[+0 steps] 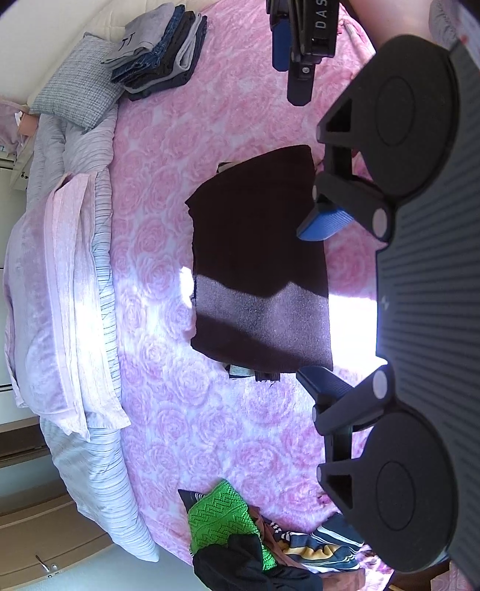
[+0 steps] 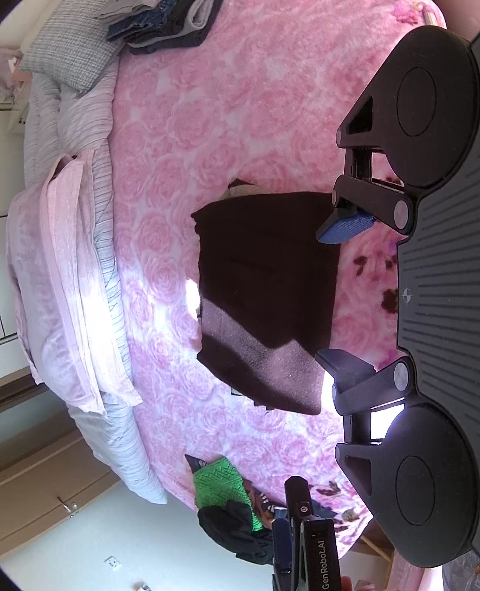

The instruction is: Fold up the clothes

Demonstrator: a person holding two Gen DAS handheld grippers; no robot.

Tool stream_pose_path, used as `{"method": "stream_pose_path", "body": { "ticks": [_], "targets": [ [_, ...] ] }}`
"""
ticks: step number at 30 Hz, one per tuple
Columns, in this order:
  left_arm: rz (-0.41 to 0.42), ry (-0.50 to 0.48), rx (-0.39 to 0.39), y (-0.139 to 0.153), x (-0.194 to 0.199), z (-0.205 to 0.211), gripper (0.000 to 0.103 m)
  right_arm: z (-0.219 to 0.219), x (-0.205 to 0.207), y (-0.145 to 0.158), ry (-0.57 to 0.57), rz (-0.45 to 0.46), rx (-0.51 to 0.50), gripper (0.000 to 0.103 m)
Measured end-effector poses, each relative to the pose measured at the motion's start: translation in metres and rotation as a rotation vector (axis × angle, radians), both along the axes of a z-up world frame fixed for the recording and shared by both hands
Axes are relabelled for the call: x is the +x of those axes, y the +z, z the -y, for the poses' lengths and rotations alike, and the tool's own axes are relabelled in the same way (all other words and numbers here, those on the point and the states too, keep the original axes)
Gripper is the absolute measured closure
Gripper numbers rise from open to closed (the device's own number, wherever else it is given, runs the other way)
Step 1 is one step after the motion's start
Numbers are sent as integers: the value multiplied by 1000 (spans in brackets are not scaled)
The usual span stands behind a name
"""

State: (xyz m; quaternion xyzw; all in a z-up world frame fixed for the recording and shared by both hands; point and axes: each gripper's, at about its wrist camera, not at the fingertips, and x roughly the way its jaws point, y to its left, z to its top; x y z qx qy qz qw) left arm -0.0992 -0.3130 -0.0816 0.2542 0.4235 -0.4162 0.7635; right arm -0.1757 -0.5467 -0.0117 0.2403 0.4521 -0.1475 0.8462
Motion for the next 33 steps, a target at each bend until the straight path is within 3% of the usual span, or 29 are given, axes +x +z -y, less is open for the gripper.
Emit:
{"method": "stream_pose_path", "body": {
  "ticks": [10,16,25,33],
  "targets": [
    [-76,-46,-2,-48,46,15,33,45,2,-63,-143,-42,108,43],
    [-125,-84,12,-105,85,38,46,91,15,-127,-225,-66,119,43],
    [-183,-103,18,-201,135,95,56,158,41,-221,-293,-7,159,40],
    [-280,-59,-42,-238,171,101,56,190,25,-276,-406,165,358,40]
  ]
}}
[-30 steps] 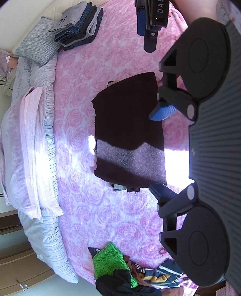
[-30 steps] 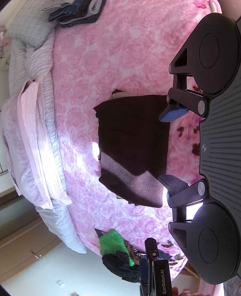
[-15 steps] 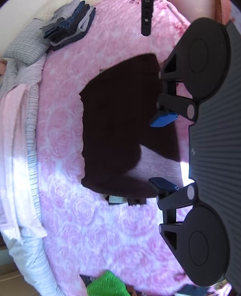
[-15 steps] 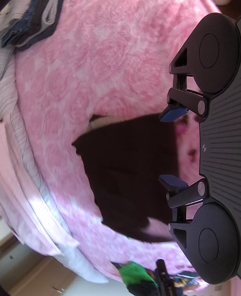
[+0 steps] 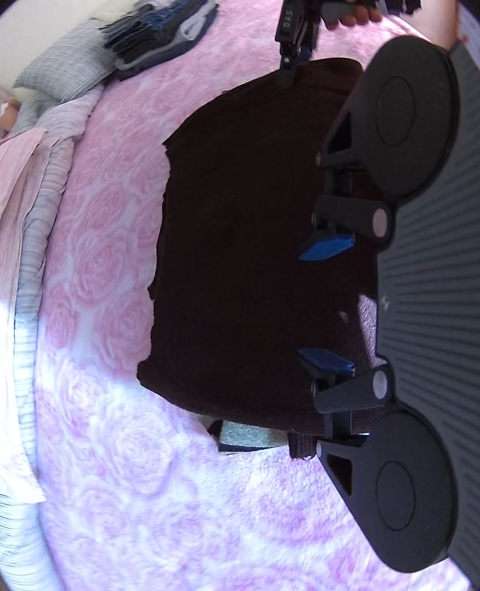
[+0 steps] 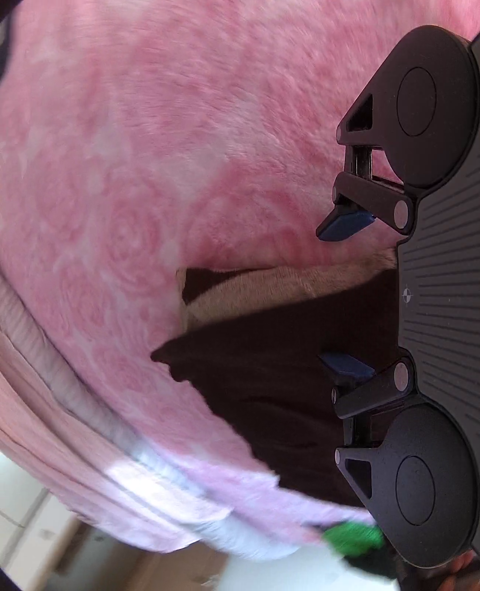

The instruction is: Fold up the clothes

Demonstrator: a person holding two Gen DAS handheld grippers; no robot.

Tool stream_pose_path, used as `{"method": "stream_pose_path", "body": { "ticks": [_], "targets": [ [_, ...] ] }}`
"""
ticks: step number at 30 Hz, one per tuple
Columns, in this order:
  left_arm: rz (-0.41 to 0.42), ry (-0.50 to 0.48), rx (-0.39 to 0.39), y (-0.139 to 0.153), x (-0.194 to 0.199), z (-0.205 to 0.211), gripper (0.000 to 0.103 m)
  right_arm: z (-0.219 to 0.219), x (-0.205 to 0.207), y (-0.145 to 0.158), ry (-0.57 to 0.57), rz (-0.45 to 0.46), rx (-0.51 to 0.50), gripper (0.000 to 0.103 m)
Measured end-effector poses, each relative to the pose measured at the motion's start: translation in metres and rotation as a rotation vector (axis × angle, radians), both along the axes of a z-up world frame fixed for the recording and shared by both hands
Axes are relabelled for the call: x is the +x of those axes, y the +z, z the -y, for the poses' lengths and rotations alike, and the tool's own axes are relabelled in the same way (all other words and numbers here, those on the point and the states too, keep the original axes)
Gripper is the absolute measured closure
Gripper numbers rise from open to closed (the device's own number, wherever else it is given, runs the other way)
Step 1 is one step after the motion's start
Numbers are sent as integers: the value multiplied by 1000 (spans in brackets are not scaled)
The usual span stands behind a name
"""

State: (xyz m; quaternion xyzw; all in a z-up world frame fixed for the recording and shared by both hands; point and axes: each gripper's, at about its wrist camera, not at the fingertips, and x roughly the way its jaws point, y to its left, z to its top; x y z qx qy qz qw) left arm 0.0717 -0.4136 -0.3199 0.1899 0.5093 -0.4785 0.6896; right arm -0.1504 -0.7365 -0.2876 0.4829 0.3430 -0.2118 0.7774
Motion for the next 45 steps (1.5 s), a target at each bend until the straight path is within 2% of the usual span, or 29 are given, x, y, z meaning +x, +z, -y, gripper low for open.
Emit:
{"method": "stream_pose_path", "body": {
  "ticks": [4,7,9,11,14,15,16,18,19,20,22,26,29,32,34,35,37,38,39,41,45],
  "targets": [
    [-69,46,-8,-21,18,-7,60,0,1,-9,30,96,44,40],
    [-113,80,-32,-31,27,-12,62,2,7,-15,51,111,65,40],
    [-140,92,-49,-35,31,-14,62,4,9,-15,54,94,71,51],
    [-156,94,-54,-37,34,-14,62,5,11,-13,54,73,88,68],
    [-152,71,-47,-38,36,-10,62,1,20,-5,46,-8,69,78],
    [-147,59,-42,-38,36,-7,62,-1,28,1,46,-64,50,79],
    [-141,46,-36,-38,36,-6,64,-4,37,8,54,-128,16,81],
    [-144,31,-27,-36,37,-4,65,-22,69,31,130,-309,-133,83],
    [-151,34,-25,-34,39,-4,70,-35,88,43,173,-403,-222,84],
    [-158,40,-26,-32,41,-6,75,-48,103,52,204,-474,-299,85],
    [-164,56,-34,-25,48,-12,79,-73,128,71,218,-568,-413,85],
    [-154,103,-63,-4,68,-38,79,-127,165,117,217,-601,-570,85],
    [-158,145,-85,10,88,-66,79,-193,201,144,340,-587,-742,85],
    [-177,188,-98,16,106,-93,79,-267,235,139,502,-559,-880,84],
    [-205,227,-100,15,117,-109,79,-309,253,111,606,-570,-947,81],
    [-222,247,-101,13,122,-115,79,-325,260,93,660,-586,-947,77],
    [-244,272,-98,10,130,-127,79,-344,269,58,736,-616,-869,67],
    [-253,278,-97,8,132,-132,79,-349,269,47,746,-620,-833,59],
    [-264,280,-98,7,135,-138,79,-354,266,46,731,-616,-853,58],
    [-287,276,-91,4,138,-143,79,-355,260,54,735,-569,-836,50],
    [-317,254,-91,1,136,-147,79,-329,233,106,661,-410,-654,50]
  ]
}}
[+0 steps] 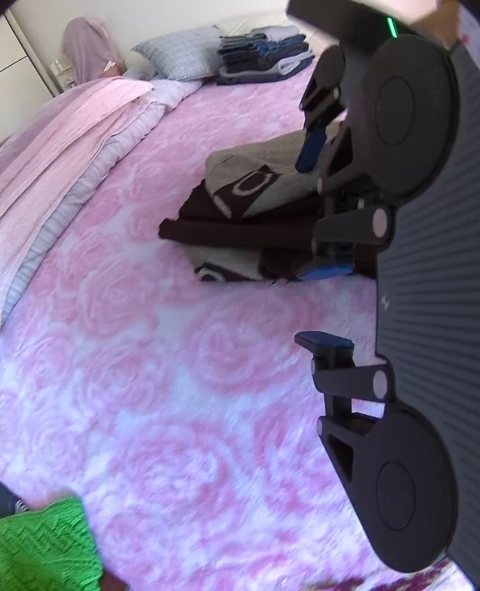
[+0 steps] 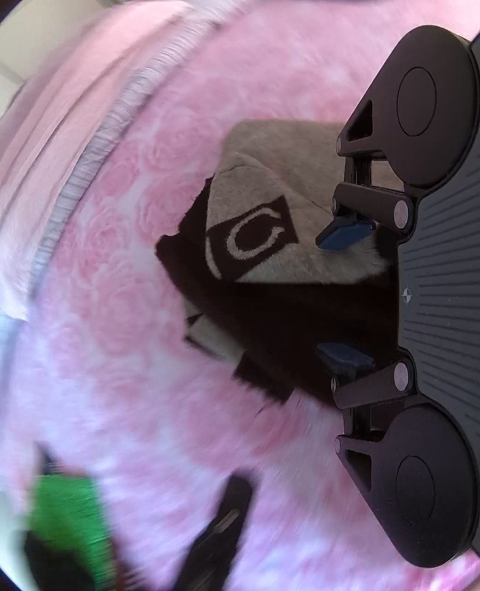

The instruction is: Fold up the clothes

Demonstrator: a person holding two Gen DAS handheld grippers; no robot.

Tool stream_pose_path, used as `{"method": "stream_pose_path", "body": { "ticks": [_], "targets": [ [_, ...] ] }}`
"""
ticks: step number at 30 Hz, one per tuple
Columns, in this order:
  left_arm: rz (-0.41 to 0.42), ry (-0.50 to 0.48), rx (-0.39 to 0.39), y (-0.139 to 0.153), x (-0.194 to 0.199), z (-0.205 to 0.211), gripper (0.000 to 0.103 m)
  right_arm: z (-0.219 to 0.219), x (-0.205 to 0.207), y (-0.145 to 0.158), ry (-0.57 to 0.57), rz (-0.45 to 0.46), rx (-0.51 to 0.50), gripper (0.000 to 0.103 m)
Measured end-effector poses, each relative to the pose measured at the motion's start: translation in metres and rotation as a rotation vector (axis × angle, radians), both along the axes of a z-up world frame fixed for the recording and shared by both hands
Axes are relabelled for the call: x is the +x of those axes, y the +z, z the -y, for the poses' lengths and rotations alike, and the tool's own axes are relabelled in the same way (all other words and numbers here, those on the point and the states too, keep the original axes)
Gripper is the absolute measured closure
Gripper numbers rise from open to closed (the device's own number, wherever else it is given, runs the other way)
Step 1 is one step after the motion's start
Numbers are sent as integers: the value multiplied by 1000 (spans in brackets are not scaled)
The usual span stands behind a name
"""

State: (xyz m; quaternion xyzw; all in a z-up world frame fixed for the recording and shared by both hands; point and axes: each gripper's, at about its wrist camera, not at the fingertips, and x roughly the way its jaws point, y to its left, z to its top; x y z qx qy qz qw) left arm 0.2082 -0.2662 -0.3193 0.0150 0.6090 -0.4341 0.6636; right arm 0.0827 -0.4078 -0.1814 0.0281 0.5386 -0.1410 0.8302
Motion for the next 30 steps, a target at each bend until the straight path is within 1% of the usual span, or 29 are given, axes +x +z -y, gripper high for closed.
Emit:
{"method": "stream_pose_path", "body": {
  "ticks": [2,4,6,7,8,9,11,13,16,19,21,23,24,25,27,30],
  "targets": [
    [-38,-13,-24,0,-3,6,79,7,-10,24,-67,40,11,50],
    [-85,-36,-72,1,-10,18,79,32,-33,41,-198,78,1,50],
    [-132,-71,-114,1,-21,33,79,64,-57,49,-361,111,15,50],
    [-159,-87,-127,-2,-26,40,79,79,-66,46,-433,113,28,50],
    [-183,-100,-134,-5,-32,50,78,92,-77,44,-494,95,45,51],
    [-207,-114,-136,-10,-38,59,78,108,-82,34,-561,68,69,52],
    [-243,-123,-124,-23,-46,76,75,132,-93,16,-659,60,133,54],
    [-282,-108,-101,-37,-51,89,75,147,-102,2,-732,39,178,55],
    [-321,-92,-72,-54,-54,102,68,155,-108,-20,-791,32,268,55],
    [-354,-70,-80,-63,-54,107,66,156,-108,-35,-798,22,351,55],
    [-372,-45,-81,-69,-53,110,66,154,-103,-41,-783,16,323,56],
    [-376,-33,-95,-70,-52,114,66,153,-97,-41,-758,5,302,60],
    [-371,-35,-102,-70,-53,118,69,152,-95,-39,-749,2,300,62],
    [-353,-44,-105,-68,-54,121,85,150,-93,-36,-736,-2,296,64],
    [-282,-77,-134,-55,-57,123,89,145,-85,-35,-673,-6,261,66],
    [-123,-128,-210,-21,-61,111,90,124,-69,-25,-562,2,218,67]
  ]
}}
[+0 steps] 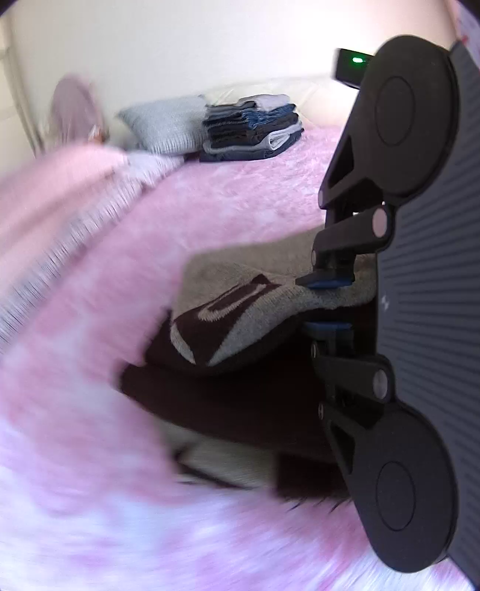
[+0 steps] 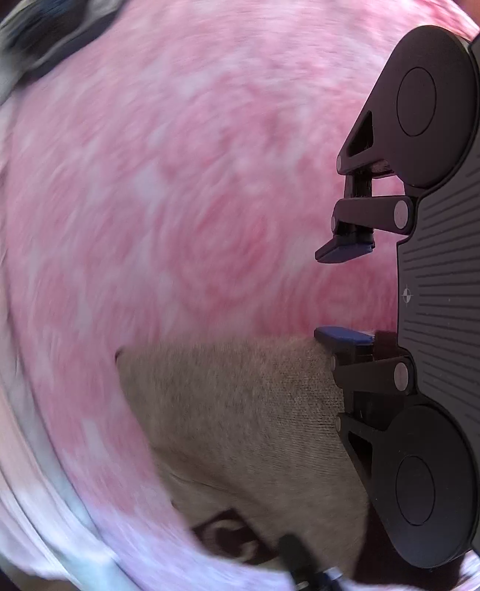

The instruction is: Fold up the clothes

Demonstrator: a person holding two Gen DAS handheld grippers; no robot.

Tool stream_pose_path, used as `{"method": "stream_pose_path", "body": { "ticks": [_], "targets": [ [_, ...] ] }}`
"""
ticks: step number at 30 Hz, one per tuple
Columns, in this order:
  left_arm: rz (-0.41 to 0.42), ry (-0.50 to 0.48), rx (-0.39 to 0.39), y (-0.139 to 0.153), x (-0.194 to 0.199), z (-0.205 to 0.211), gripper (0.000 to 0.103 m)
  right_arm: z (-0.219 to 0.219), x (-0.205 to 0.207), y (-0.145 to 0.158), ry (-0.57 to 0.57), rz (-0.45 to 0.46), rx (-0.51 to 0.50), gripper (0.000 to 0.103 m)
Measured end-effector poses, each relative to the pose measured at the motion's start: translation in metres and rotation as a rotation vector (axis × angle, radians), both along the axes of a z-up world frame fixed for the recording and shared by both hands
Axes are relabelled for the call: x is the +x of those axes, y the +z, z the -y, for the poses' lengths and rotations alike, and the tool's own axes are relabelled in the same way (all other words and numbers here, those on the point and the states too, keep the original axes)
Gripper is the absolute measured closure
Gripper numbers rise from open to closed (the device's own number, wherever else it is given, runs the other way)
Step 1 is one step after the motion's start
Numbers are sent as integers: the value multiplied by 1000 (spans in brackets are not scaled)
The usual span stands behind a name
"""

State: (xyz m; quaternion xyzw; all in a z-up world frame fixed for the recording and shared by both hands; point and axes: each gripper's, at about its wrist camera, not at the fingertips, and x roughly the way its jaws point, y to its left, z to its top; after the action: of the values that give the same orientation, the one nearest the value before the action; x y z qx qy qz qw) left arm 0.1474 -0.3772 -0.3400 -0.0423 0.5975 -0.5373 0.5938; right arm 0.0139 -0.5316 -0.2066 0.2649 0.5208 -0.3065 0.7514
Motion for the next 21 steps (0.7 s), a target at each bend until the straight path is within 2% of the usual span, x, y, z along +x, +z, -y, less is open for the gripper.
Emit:
{"method": "stream_pose_path", "body": {
  "ticks": [2,4,8,11,13,15,18,21],
  "targets": [
    [81,0,-21,14,2,-14,90,-15,13,0,46,-7,-27,68],
    [119,20,-11,16,8,-28,90,-29,25,-1,103,-12,-67,69],
    [143,53,36,4,16,-43,90,-47,40,-3,174,-22,-128,72],
    [155,61,21,1,17,-53,90,-52,41,-9,203,-23,-151,74],
    [169,56,44,-9,16,-51,88,-49,40,-15,204,-1,-155,74],
    [165,65,75,-23,19,-49,82,-42,35,-14,189,25,-136,73],
    [99,111,89,-19,30,-55,72,-19,12,-4,78,102,-12,73],
    [100,114,84,-2,33,-69,75,-16,-17,15,17,175,73,71]
  ]
}}
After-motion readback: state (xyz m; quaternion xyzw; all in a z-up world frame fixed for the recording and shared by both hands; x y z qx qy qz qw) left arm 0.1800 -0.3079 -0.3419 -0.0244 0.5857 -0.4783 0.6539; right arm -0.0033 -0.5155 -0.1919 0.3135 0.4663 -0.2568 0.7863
